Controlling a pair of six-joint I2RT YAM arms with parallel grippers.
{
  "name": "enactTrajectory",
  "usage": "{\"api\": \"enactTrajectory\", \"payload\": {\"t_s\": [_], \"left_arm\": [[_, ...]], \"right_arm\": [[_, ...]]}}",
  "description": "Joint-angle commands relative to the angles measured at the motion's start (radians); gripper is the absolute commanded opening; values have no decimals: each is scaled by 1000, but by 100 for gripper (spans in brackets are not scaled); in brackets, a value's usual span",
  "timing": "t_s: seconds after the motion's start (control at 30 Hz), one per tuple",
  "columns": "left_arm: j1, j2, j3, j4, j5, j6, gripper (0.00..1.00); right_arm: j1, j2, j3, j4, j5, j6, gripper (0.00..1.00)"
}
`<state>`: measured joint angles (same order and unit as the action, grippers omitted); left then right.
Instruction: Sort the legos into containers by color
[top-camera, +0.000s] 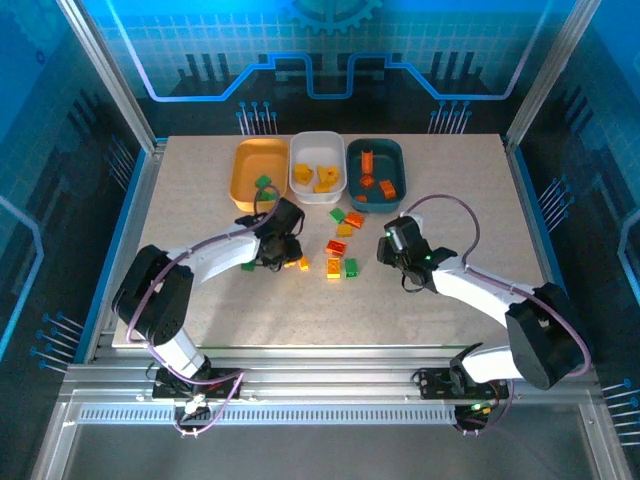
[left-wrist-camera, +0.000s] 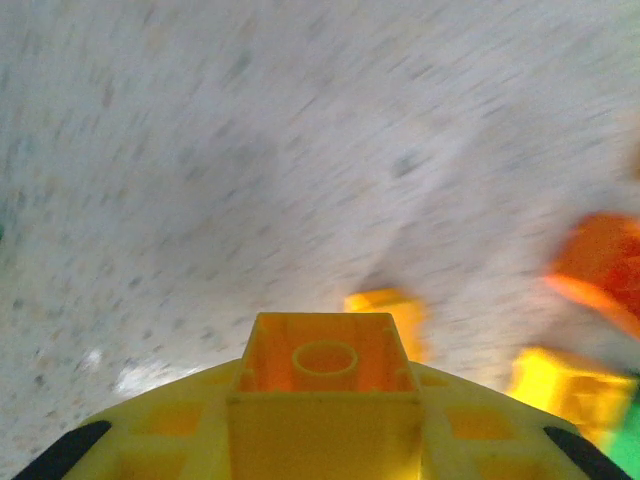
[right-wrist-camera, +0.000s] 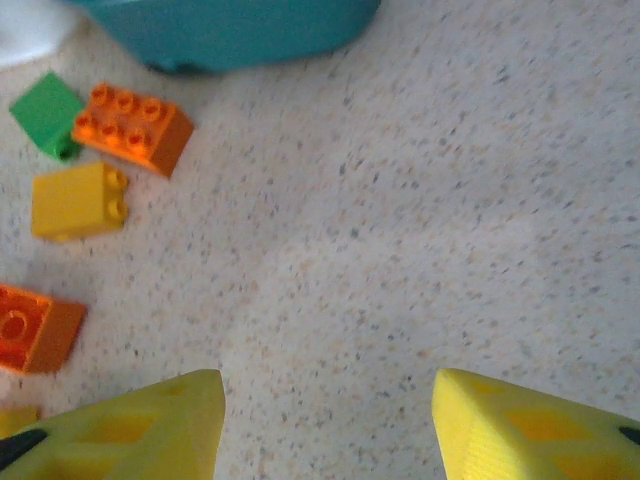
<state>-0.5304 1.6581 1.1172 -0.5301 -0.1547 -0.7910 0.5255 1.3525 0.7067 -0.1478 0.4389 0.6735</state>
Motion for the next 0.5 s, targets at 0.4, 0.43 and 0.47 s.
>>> {"api": "enactTrajectory", "payload": {"t_s": [0.4,0.43,0.47], "left_arm": [[146,654,1042,-210,102,197,26],[149,717,1140,-261,101,199,26],[153,772,1235,-307,105,203,27]], "right_arm": [[6,-137,-68,26,152,116,57],[7,-140,-70,27,152,114,57],[7,-146,-70,24,155,115,57]]}}
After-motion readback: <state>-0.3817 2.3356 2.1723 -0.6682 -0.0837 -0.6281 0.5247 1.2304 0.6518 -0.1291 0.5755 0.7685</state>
